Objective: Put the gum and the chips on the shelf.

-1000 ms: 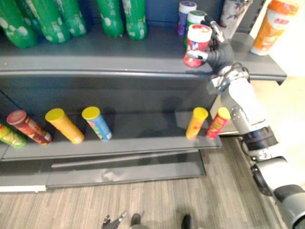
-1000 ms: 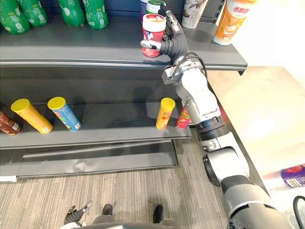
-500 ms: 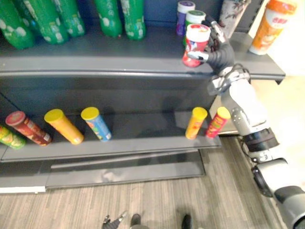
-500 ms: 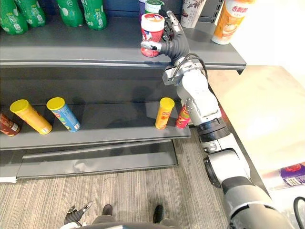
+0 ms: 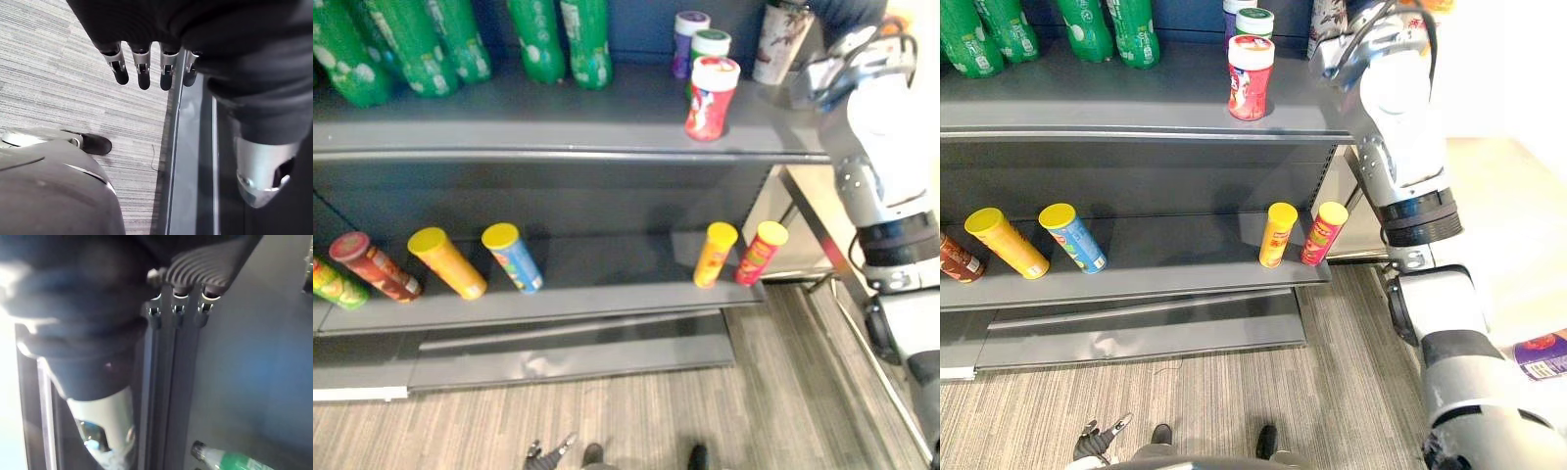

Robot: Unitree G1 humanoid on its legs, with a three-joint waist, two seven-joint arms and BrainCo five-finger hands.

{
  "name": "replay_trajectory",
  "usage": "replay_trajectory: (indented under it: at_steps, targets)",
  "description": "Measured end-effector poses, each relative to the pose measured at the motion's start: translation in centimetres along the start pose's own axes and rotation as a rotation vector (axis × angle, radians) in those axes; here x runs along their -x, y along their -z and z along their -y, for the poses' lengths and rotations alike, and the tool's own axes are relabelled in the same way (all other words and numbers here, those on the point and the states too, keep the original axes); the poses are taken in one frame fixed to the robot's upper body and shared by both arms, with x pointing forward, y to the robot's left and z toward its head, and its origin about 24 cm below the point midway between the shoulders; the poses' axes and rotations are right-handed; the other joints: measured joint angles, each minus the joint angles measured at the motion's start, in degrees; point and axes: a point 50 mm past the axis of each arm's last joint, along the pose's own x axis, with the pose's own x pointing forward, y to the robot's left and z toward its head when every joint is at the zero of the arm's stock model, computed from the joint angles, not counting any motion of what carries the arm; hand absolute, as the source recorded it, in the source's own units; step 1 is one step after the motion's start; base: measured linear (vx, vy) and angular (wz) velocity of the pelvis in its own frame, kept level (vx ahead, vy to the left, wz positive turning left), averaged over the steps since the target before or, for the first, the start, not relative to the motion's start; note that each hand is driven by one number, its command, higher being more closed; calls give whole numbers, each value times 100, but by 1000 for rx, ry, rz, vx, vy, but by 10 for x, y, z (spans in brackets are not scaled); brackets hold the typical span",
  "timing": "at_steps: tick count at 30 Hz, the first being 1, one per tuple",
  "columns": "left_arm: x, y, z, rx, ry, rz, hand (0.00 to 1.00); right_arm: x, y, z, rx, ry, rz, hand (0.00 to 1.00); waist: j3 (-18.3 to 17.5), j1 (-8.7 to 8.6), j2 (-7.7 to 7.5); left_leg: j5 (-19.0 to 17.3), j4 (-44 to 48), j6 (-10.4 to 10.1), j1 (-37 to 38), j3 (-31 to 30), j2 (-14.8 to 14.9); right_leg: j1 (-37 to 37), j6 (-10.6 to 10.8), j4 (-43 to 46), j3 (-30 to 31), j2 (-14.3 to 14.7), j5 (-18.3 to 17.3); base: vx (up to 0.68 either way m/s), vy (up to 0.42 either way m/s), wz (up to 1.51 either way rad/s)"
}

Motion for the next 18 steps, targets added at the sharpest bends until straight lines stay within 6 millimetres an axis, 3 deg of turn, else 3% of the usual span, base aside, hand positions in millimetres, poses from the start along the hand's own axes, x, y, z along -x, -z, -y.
replay_trajectory:
  at_steps: [6, 10, 13, 15, 18]
  targets:
    - [2, 7, -3, -4, -2, -17, 0, -1, -28, 14, -17, 36, 106, 0, -90, -73, 15, -1, -17, -1, 59, 157, 5, -6, -6, -72, 128, 18, 61, 0, 2, -11]
    - [3, 13, -7, -13, -5, -36, 0, 17, -44, 42, 14, 114, 182, 0, -191, -181, -2, -21, -20, -9, 108, 305, 8, -42, -2, -70, 276, 25, 64, -10, 6, -18]
    - [4, 20, -10, -18, -15, -62, 0, 47, -34, 62, 12, 177, 165, 0, -286, -305, 4, -34, -20, -5, 134, 467, 9, -111, 14, -61, 427, 34, 75, -13, 7, -26]
    - [5, 23, -11, -9, -16, -64, 0, 82, -18, 82, 28, 249, 96, 0, -301, -345, 28, -56, -21, 5, 185, 574, 10, -111, 21, -57, 509, 39, 88, -28, 4, -25]
    - [8, 32, -13, 14, -25, -93, 0, 125, 6, 86, 21, 295, 4, 0, -350, -512, 102, -85, -50, 9, 187, 660, 6, -152, 55, -56, 604, 41, 79, -30, 6, -17]
